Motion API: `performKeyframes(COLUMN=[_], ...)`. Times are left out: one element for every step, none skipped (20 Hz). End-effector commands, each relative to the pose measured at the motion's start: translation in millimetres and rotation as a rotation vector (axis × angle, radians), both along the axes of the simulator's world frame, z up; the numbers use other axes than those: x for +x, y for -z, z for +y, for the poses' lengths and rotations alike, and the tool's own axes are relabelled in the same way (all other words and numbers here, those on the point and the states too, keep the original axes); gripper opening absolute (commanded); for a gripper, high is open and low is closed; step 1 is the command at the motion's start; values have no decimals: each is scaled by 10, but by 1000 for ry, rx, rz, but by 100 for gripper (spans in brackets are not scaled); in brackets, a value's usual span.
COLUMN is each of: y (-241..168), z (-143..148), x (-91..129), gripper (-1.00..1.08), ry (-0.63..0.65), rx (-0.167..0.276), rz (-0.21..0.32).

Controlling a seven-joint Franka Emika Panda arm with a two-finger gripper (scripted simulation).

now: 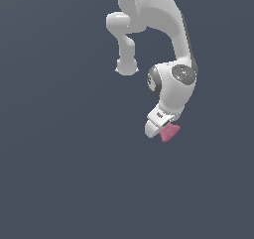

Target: Pick up the object and move it to a goal position.

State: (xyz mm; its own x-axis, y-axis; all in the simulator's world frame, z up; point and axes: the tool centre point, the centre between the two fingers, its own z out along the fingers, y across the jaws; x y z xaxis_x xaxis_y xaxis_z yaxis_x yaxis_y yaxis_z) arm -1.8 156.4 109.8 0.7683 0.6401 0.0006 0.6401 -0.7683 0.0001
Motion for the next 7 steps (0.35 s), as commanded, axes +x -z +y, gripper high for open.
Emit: performKeyframes(y=[-36,-44,-49,-51,-50,-47,-46], z=[105,129,145,152,150,142,138], x=[21,26,31,35,38,39,40], gripper=[-100,-100,-100,-100,-100,-100,-100], ry=[2,2,2,2,2,2,2], rx=[-1,-1,-1,-1,-1,-1,-1], rz=[0,0,0,0,0,0,0])
